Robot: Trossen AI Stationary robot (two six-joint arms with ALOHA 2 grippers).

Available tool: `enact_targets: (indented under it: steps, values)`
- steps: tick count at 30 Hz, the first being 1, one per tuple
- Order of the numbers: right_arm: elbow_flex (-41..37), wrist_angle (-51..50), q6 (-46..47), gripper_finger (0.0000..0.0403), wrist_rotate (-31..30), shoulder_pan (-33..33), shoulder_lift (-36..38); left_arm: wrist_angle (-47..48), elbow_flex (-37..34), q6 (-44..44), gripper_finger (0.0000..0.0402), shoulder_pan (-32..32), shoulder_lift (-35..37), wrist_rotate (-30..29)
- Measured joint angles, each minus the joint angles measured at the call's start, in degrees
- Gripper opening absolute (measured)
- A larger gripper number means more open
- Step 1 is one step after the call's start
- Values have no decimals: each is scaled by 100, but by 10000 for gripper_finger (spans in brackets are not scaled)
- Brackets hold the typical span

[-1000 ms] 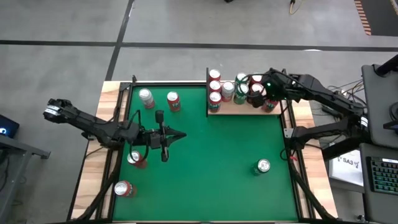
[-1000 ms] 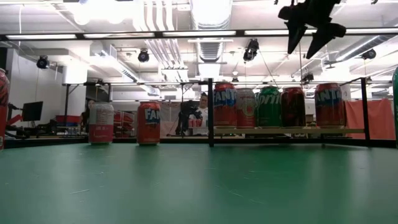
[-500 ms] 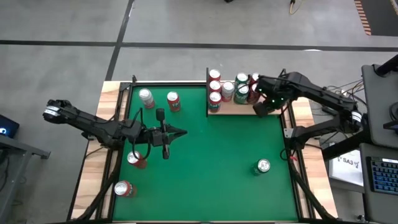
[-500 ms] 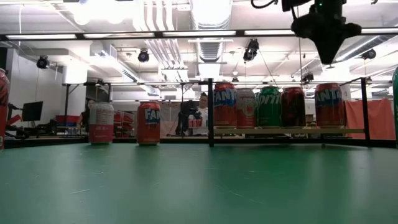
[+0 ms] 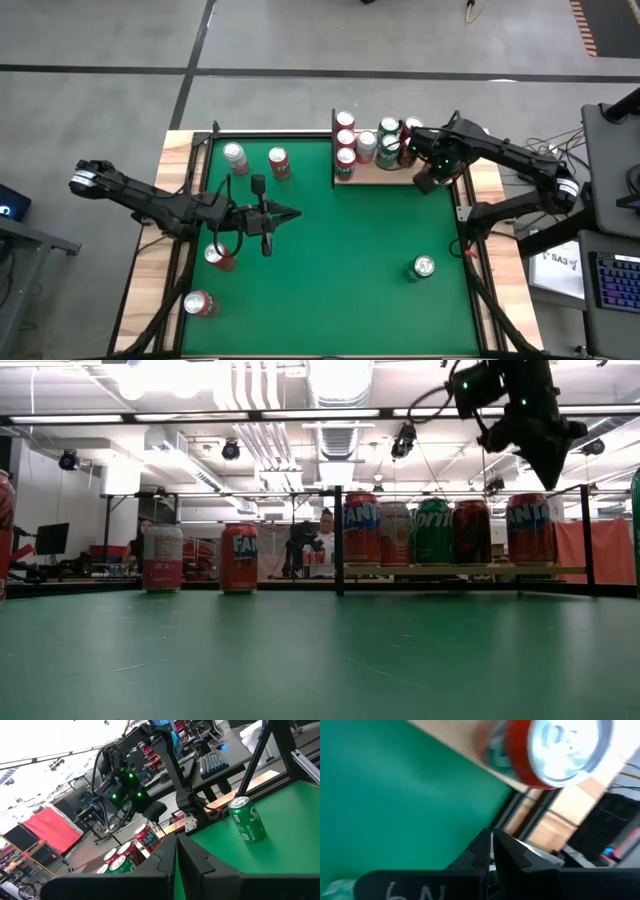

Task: Place canned beverage on shelf
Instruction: Put the red soda can on the shelf

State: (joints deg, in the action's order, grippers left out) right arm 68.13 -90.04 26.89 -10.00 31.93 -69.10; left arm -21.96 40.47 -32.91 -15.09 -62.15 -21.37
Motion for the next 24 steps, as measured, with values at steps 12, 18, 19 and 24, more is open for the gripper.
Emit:
enact_targets:
  steps: [12,18,19,24]
  values:
    - [-142,450,-461,12,-697,314,0,0,0,-3,0,0,0,-4]
    - [-146,710,-731,12,-971,482,0,-1,0,-4,0,0,0,-6]
    - [-146,726,-758,12,-1061,498,0,-1,0,-4,0,0,0,-6]
    - [-124,842,-897,12,-1276,524,1,-4,0,-4,0,0,0,-6]
